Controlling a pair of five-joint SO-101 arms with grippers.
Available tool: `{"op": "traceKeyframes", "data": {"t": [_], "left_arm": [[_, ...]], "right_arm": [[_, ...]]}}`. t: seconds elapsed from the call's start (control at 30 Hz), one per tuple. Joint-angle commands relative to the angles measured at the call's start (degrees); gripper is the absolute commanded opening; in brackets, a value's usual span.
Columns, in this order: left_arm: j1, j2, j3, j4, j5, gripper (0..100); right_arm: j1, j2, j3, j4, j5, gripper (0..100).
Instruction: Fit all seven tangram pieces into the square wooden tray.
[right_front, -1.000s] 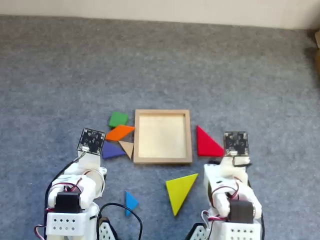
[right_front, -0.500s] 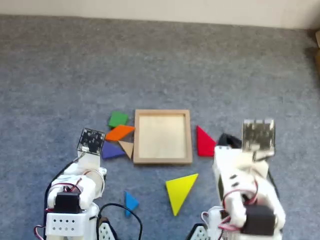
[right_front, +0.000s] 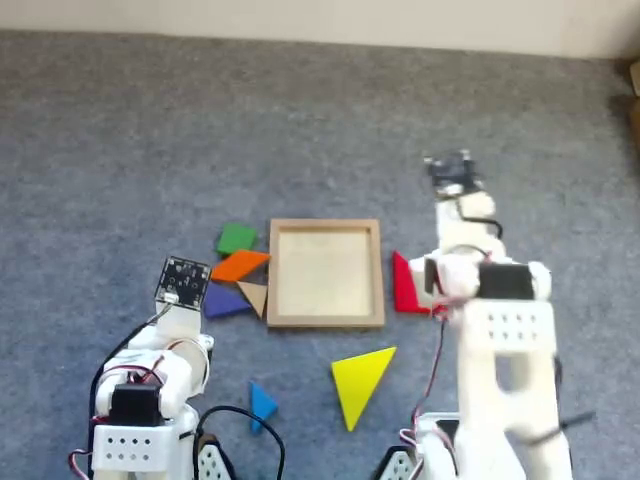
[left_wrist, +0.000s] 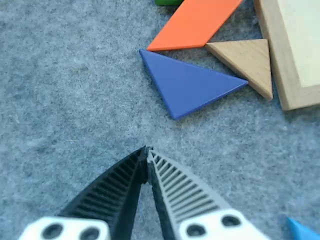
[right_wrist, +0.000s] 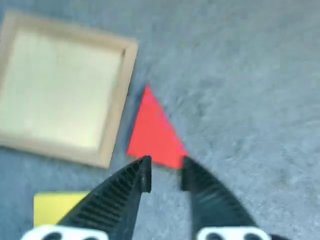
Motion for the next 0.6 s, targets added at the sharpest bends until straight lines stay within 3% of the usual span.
{"op": "traceKeyframes", "data": {"t": [0.0,0.2,0.33,0.57], "left_arm": [[0.66,-1.1,1.27,0.18,-0.53,1],[0.66,-1.1,1.27,0.18,-0.53,1],[0.66,-1.1,1.27,0.18,-0.53,1],[0.66,-1.1,1.27,0.18,-0.53,1]], "right_arm": [[-2.33,9.45,-3.74,-1.71,1.76,27.6],[-6.37,20.18,-3.74,-6.37,2.55,38.2],[-8.84,25.54,-3.74,-8.92,7.03,38.6],[-9.1,33.01,-3.74,-14.55,7.65,38.6]]}}
